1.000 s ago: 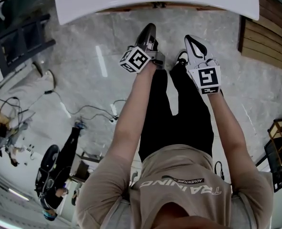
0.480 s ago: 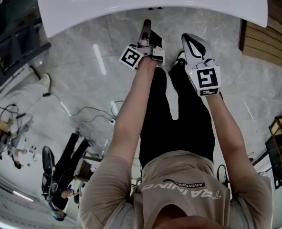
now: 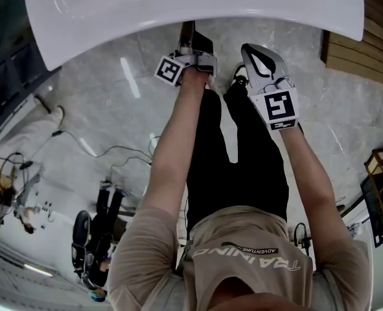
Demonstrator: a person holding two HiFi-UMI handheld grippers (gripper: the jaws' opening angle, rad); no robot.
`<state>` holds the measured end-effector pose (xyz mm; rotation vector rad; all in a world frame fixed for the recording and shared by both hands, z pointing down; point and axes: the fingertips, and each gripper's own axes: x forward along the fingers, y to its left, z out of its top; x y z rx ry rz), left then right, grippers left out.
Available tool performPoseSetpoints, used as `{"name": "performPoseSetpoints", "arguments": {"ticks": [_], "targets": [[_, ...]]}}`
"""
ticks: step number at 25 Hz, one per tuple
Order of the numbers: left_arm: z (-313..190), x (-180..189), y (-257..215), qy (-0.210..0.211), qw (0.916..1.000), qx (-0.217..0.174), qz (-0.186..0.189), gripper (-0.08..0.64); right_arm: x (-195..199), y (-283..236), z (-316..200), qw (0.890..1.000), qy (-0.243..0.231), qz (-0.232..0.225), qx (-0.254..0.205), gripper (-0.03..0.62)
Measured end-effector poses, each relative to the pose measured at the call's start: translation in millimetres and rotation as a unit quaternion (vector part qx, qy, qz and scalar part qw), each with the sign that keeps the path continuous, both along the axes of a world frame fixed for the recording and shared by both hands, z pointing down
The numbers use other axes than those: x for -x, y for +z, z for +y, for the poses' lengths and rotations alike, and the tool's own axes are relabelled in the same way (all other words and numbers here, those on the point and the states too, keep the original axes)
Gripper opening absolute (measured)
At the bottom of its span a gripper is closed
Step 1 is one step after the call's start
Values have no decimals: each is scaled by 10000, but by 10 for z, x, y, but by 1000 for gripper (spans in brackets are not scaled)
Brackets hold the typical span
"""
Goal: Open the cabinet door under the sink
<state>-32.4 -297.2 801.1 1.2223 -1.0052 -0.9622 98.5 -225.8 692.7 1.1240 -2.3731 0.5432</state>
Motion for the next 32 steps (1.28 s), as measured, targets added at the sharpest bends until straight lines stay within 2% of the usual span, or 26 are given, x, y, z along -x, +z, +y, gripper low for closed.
{"name": "performPoseSetpoints", "arguments": {"ticks": [7, 14, 24, 32], "targets": [[-175, -36, 3, -223, 9994, -147, 230, 133, -19, 8, -28, 10000, 23, -21, 87, 2], [-166, -55, 57, -648, 9964, -273, 467, 103, -141, 82, 120, 9998, -35, 11, 192, 2], [-136, -51, 29, -343, 9984, -370, 253, 100, -186, 95, 280, 9996, -112, 4, 248, 2], [91, 16, 76, -79, 9991, -398, 80, 100, -117, 24, 315, 9996, -210, -65, 180, 2]]}}
